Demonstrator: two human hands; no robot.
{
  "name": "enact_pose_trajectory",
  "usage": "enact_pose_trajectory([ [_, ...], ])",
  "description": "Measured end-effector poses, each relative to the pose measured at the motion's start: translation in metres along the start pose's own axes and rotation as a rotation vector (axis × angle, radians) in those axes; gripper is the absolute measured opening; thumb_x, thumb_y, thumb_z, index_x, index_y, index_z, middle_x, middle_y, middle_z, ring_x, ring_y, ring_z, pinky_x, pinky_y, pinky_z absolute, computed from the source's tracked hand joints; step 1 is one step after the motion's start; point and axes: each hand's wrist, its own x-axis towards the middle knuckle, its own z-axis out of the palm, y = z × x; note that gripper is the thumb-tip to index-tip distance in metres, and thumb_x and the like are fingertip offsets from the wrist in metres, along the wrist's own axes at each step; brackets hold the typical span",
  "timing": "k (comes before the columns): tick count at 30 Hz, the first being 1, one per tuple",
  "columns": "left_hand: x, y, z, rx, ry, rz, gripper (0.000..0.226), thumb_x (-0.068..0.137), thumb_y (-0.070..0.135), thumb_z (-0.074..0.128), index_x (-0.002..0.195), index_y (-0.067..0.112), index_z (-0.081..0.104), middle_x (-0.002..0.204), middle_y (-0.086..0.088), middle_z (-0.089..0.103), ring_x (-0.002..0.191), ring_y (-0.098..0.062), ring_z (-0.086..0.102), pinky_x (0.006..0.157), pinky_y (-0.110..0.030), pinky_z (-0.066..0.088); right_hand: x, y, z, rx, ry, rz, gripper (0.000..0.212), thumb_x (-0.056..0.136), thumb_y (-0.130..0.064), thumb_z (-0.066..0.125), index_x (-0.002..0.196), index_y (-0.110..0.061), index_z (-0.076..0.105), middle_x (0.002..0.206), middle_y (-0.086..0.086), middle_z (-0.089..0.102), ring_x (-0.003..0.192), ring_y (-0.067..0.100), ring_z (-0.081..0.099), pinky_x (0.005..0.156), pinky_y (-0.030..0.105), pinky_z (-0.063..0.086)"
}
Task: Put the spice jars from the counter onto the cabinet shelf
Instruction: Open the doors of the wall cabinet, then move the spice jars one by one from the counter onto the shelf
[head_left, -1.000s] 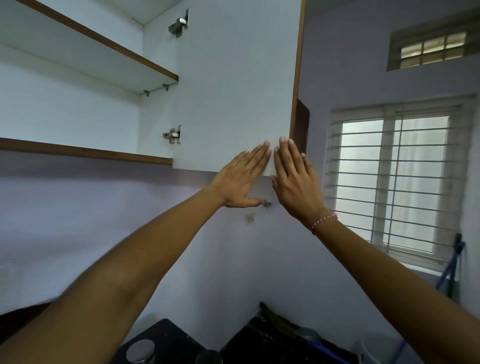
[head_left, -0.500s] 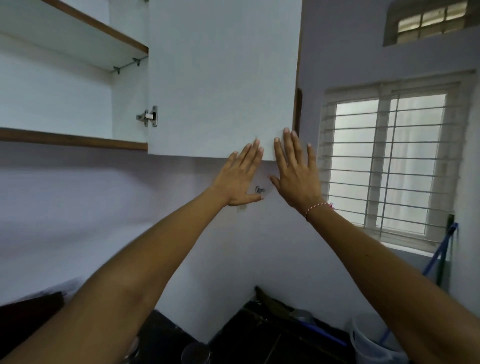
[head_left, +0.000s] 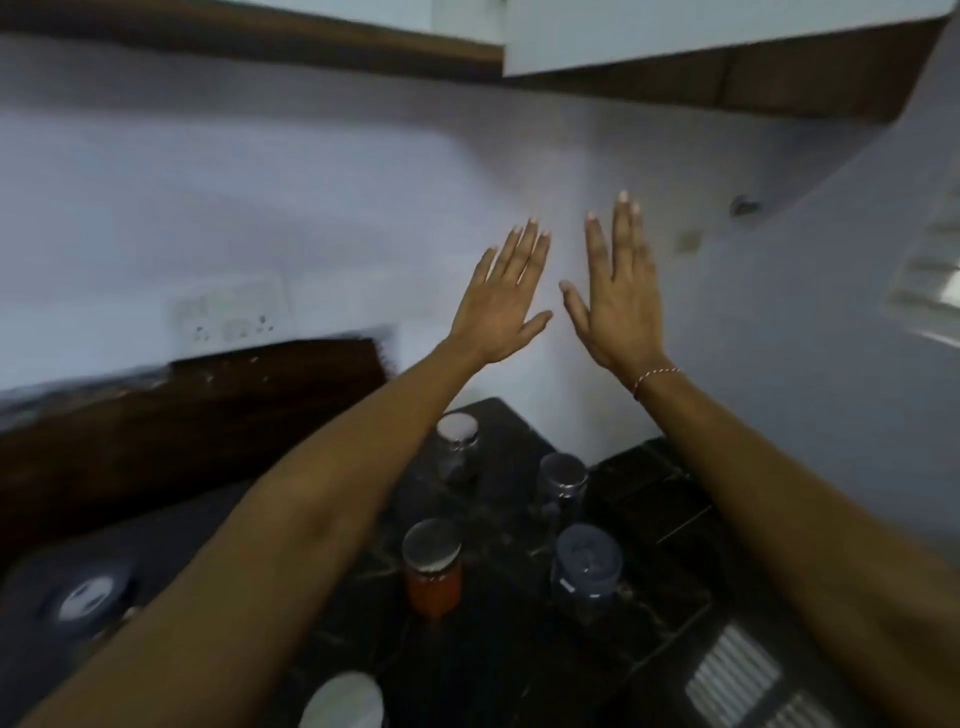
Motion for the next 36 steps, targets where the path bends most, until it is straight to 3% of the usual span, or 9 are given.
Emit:
enact_pose_trajectory([
  [4, -0.090, -0.034, 0.030, -0.044, -0.081, -0.160, 0.079, 0.092, 0.053, 0.032, 0.148, 0.010, -0.004, 0.158, -0.013, -0.004, 0.146, -0.028, -0.003, 0.117, -0.041, 0.003, -0.056, -0.056, 0.054, 0.181, -0.161, -0.013, 0.070, 0.092, -0.049, 0.036, 0.148, -0.013, 0.015, 0.156, 0.018, 0.011, 0.144, 0.034, 0.010, 0.115, 0.042, 0.008],
  [8, -0.188, -0.038, 0.064, -0.146, -0.197, -0.305, 0.079, 0.093, 0.049, 0.036, 0.147, 0.009, -0.006, 0.157, -0.014, -0.006, 0.146, -0.026, -0.004, 0.118, -0.041, 0.005, -0.125, -0.107, 0.090, 0.364, -0.311, -0.062, 0.070, 0.091, -0.039, 0.049, 0.148, -0.011, 0.017, 0.155, 0.020, 0.011, 0.144, 0.032, 0.007, 0.116, 0.046, 0.018],
  [12, -0.259, -0.027, 0.092, -0.199, -0.379, -0.350, 0.078, 0.093, 0.049, 0.033, 0.144, 0.014, -0.015, 0.156, -0.010, -0.014, 0.144, -0.019, -0.014, 0.118, -0.039, -0.002, -0.199, -0.129, 0.110, 0.471, -0.490, -0.116, 0.072, 0.090, -0.044, 0.042, 0.148, -0.010, 0.015, 0.156, 0.020, 0.010, 0.144, 0.029, 0.005, 0.117, 0.042, 0.016],
  [16, -0.300, -0.016, 0.111, -0.210, -0.574, -0.260, 0.090, 0.088, 0.045, 0.045, 0.144, 0.013, -0.017, 0.155, -0.008, -0.018, 0.145, -0.022, -0.012, 0.115, -0.035, -0.007, -0.251, -0.129, 0.126, 0.560, -0.734, -0.066, 0.087, 0.082, -0.048, 0.058, 0.148, -0.013, 0.014, 0.158, 0.014, 0.003, 0.146, 0.027, 0.004, 0.115, 0.037, 0.015],
  [20, -0.308, -0.010, 0.123, -0.297, -0.691, -0.333, 0.090, 0.089, 0.039, 0.051, 0.146, 0.008, -0.010, 0.158, -0.011, -0.009, 0.146, -0.022, -0.004, 0.117, -0.037, -0.004, -0.265, -0.130, 0.144, 0.633, -0.921, 0.076, 0.090, 0.083, -0.044, 0.060, 0.149, -0.015, 0.006, 0.158, 0.009, -0.005, 0.146, 0.026, 0.004, 0.112, 0.039, 0.027],
  [22, -0.304, -0.007, 0.125, -0.429, -0.727, -0.411, 0.086, 0.090, 0.032, 0.052, 0.147, 0.009, -0.008, 0.158, -0.010, -0.007, 0.146, -0.023, 0.007, 0.118, -0.038, 0.006, -0.265, -0.132, 0.151, 0.623, -0.963, 0.111, 0.088, 0.084, -0.039, 0.061, 0.149, -0.015, 0.007, 0.158, 0.009, -0.004, 0.145, 0.027, 0.009, 0.110, 0.041, 0.031],
  [26, -0.298, -0.005, 0.125, -0.661, -0.715, -0.559, 0.088, 0.088, 0.016, 0.055, 0.147, 0.013, -0.010, 0.158, -0.006, -0.011, 0.137, -0.027, 0.033, 0.108, -0.038, 0.037, -0.264, -0.137, 0.163, 0.603, -0.949, 0.175, 0.086, 0.080, -0.035, 0.066, 0.147, -0.020, 0.014, 0.154, 0.009, 0.010, 0.138, 0.030, 0.027, 0.103, 0.042, 0.039],
  [31, -0.295, -0.010, 0.124, -0.892, -0.621, -0.671, 0.096, 0.081, 0.016, 0.066, 0.149, 0.012, -0.001, 0.158, -0.009, 0.008, 0.143, -0.024, 0.020, 0.116, -0.040, 0.025, -0.250, -0.140, 0.166, 0.680, -0.917, 0.312, 0.090, 0.065, -0.038, 0.078, 0.140, -0.023, 0.030, 0.140, 0.006, 0.033, 0.124, 0.025, 0.045, 0.100, 0.035, 0.041],
  [36, -0.287, -0.030, 0.118, -0.949, -0.477, -0.750, 0.102, 0.070, 0.027, 0.078, 0.148, 0.018, 0.013, 0.150, -0.006, 0.026, 0.136, -0.022, 0.031, 0.111, -0.039, 0.033, -0.221, -0.137, 0.153, 0.954, -0.865, 0.438, 0.088, 0.063, -0.024, 0.082, 0.136, -0.024, 0.032, 0.141, 0.002, 0.040, 0.130, 0.018, 0.040, 0.101, 0.027, 0.037],
])
